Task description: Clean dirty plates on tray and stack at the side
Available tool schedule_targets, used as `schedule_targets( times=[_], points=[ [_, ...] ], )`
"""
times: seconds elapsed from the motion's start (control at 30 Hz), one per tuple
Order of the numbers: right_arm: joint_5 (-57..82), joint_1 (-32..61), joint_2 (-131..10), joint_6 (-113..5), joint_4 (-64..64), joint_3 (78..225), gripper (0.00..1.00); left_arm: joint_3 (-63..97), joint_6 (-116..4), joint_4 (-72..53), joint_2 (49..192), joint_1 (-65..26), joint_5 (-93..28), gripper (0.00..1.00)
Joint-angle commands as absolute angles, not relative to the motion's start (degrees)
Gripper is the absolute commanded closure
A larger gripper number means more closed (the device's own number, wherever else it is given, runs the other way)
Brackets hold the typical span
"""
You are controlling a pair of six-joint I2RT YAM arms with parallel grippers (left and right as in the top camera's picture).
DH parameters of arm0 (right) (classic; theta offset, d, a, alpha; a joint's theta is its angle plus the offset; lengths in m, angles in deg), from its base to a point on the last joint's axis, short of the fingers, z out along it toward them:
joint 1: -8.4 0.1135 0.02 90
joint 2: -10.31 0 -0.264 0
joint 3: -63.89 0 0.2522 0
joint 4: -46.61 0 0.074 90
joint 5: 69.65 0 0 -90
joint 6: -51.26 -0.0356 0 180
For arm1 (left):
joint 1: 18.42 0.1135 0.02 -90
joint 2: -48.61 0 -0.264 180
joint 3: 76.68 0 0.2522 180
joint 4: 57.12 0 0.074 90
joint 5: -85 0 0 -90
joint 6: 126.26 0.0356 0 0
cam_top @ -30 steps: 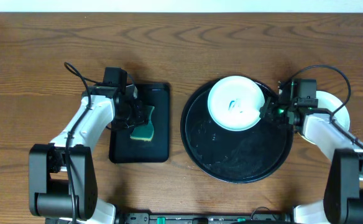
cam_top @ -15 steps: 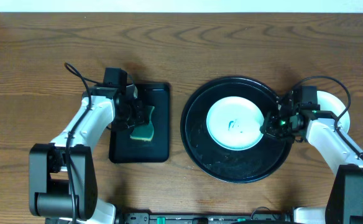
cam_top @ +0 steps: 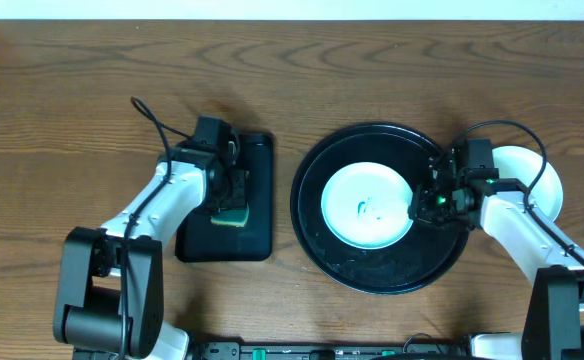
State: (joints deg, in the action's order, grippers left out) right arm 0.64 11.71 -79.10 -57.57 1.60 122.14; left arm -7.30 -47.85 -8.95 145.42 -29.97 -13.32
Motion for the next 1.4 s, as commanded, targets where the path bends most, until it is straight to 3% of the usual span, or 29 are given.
schedule_targets(
  times=[0.0,0.07,0.17,0.73,1.37],
  points=[
    [0.8,12.3,-78.9,-56.9,1.8,121.9,0.99,-8.5,-47.1,-9.2,147.0,-31.1,-11.6,0.63],
    [0.8,12.3,-78.9,-56.9,1.8,121.9,0.99,-8.5,-47.3,-9.2,148.1,-31.5,-11.6,0.68],
    [0.8,12.3,-78.9,-56.9,1.8,121.9,0.99,-8.6,-47.5,-9.1,149.3,-31.5,-11.6,0.92],
    [0.9,12.3,-78.9,-56.9,1.8,121.9,0.99,-7.0,-47.9,-6.2,134.5,-31.5,-11.6,0.93],
    [0.9,12.3,-78.9,-56.8,2.0,121.9,0.99,-8.5,-49.1,-8.5,146.1,-31.5,-12.3,0.92]
  ],
)
